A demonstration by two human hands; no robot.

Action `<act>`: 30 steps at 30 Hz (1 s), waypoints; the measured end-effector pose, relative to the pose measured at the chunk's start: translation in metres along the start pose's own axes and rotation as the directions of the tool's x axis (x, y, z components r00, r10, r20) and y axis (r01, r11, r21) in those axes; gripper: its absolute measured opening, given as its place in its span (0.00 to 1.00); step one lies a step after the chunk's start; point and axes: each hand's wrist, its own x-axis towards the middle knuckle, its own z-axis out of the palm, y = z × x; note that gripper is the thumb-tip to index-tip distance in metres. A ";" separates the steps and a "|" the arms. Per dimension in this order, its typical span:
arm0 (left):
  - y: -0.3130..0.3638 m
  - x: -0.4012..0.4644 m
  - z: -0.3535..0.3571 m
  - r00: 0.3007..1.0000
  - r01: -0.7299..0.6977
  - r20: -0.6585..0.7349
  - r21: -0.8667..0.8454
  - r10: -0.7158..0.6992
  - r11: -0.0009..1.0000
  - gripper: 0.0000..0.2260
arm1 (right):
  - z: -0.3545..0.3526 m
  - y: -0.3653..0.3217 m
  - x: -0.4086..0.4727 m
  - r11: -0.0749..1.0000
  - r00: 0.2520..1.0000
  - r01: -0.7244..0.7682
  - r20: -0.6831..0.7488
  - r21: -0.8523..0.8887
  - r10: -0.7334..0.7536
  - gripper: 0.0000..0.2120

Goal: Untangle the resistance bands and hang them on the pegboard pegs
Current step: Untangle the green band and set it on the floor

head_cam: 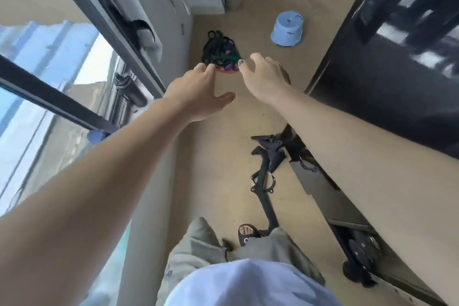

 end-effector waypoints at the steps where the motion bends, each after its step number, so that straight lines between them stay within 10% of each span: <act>1: -0.002 0.018 -0.005 1.000 -0.003 0.002 0.008 0.003 1.000 0.31 | -0.003 -0.001 0.016 1.000 1.000 -0.005 0.004 0.004 0.005 0.26; 30: -0.072 0.644 -0.057 0.978 -0.011 0.205 -0.050 0.021 0.999 0.30 | -0.060 -0.006 0.639 0.983 0.991 -0.121 0.039 -0.139 0.128 0.21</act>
